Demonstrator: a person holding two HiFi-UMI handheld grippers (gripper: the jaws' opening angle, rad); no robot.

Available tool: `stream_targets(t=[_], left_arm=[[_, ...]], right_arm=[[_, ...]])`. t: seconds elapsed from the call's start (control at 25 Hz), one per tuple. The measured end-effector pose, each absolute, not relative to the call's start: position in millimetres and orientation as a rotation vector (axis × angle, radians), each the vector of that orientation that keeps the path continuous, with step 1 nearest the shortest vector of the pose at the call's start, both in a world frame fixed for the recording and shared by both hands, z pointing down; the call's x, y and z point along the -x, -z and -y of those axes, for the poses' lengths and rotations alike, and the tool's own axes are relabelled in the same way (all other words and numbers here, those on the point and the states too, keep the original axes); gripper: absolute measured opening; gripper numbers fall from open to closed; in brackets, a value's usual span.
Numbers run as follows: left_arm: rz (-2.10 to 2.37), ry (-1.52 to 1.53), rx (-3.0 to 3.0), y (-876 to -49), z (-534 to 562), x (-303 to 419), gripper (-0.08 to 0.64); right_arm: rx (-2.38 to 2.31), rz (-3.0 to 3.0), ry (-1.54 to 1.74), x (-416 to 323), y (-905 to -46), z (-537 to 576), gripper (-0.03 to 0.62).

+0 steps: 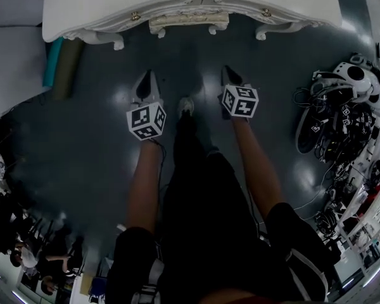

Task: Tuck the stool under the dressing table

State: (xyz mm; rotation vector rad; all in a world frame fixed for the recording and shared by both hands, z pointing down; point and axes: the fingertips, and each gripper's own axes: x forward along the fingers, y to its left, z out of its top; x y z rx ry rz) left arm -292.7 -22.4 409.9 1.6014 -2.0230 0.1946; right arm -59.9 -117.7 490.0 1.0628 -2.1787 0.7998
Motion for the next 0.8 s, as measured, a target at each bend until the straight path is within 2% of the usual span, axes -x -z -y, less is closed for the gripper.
stream_targets(t=[0.44,0.8], left_arm=[[1.918,-0.208,-1.675,-272.6,18.1,263.8,0.006],[1.951,-0.182,-1.686,-202.5,12.0,252.8,0.008]], right_arm=[[-1.072,2.185,-0.836,74.3,-330.2,94.9,-0.002],[-1.077,2.252,-0.794,54.5,-249.6,91.7,-0.002]])
